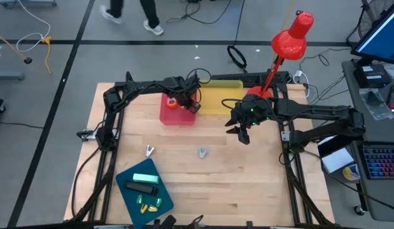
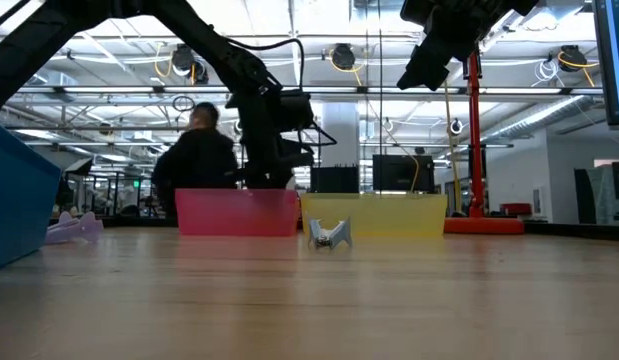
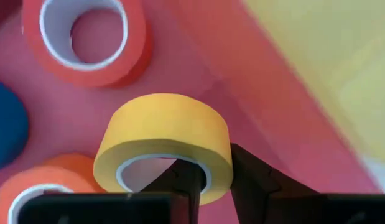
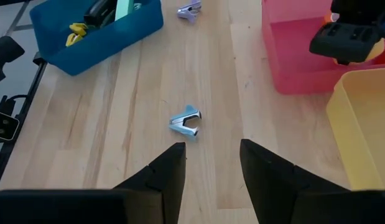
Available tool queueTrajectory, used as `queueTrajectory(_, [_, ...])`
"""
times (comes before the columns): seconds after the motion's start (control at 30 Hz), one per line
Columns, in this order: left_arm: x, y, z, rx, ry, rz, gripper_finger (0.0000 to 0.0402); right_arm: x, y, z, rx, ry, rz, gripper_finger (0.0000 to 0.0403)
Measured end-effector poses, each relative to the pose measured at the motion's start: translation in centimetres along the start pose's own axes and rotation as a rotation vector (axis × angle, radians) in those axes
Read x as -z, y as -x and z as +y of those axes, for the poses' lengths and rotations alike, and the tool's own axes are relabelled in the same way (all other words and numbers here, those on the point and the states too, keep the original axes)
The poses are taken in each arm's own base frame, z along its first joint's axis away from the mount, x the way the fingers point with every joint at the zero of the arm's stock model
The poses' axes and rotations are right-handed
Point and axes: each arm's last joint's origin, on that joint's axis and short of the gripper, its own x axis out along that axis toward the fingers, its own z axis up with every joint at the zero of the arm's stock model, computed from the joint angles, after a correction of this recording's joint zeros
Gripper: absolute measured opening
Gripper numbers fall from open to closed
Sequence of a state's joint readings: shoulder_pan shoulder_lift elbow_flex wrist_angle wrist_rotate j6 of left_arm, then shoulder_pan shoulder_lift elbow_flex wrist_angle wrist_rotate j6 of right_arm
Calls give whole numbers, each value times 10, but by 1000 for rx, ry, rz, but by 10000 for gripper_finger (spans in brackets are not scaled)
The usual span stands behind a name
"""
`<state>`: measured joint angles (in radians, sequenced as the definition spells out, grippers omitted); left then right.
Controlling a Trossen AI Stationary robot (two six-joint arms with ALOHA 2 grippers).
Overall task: Pick and place Stapler, Stapler remover, tape
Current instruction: Put the yellow tape into the red bin, then put the purple staple remover into the yellow bin
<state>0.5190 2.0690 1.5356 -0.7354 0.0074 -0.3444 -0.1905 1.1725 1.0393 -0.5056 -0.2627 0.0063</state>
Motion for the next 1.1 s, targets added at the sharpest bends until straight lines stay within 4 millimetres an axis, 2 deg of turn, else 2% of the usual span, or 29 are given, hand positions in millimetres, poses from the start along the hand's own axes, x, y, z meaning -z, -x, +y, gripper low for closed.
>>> queueTrajectory(0.23, [0, 0, -1, 19, -18, 1, 90, 0, 0, 0, 0, 0, 0, 144])
queueTrajectory(0.47, [0, 0, -1, 20, -19, 3, 167, 0, 0, 0, 0, -3, 0, 144])
queueTrajectory(0.57, [1, 11, -1, 43, -17, 10, 195, 0, 0, 0, -1, -7, 0, 144])
queueTrajectory(0.67, [4, 36, 0, 50, 26, -2, 209, 0, 0, 0, -1, -8, 0, 144])
queueTrajectory(0.8, [19, 83, -5, 60, 22, 7, 211, 0, 0, 0, -1, -7, 0, 144])
queueTrajectory(0.93, [51, 131, -23, 68, -7, 51, 211, 0, 0, 0, -1, -6, 0, 144])
queueTrajectory(1.1, [97, 164, -46, -35, 31, 142, 212, 0, 0, 0, -1, -5, 0, 144])
